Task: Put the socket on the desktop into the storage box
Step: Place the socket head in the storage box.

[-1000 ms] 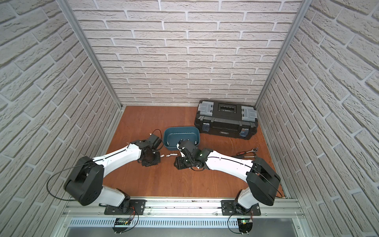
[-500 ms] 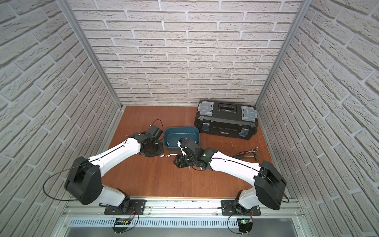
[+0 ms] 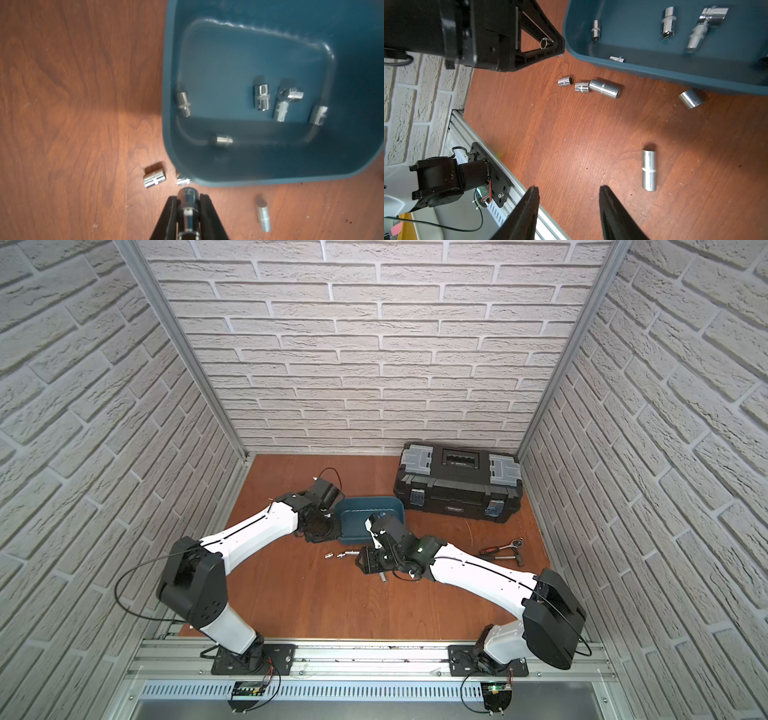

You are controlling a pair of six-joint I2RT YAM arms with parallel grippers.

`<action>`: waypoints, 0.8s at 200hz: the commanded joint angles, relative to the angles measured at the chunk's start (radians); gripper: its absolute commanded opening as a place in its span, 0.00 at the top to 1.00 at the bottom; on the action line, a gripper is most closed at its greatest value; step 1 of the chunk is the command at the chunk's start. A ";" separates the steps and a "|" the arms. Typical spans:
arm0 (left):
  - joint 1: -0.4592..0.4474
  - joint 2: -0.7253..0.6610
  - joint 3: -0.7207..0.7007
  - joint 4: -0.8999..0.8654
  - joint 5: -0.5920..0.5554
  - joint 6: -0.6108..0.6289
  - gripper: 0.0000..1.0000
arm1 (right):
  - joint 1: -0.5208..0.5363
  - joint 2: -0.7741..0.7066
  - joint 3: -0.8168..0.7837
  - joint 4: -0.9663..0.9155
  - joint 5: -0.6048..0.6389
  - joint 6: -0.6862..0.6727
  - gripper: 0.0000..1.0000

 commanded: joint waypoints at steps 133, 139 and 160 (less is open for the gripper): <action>0.031 0.270 0.262 0.010 0.067 0.056 0.95 | -0.055 -0.027 0.004 0.017 0.003 0.023 0.48; 0.032 0.280 0.273 0.010 0.067 0.059 0.95 | -0.057 -0.029 0.000 0.019 0.005 0.025 0.48; 0.041 0.321 0.303 0.007 0.072 0.068 0.95 | -0.057 -0.030 -0.011 0.025 0.011 0.034 0.48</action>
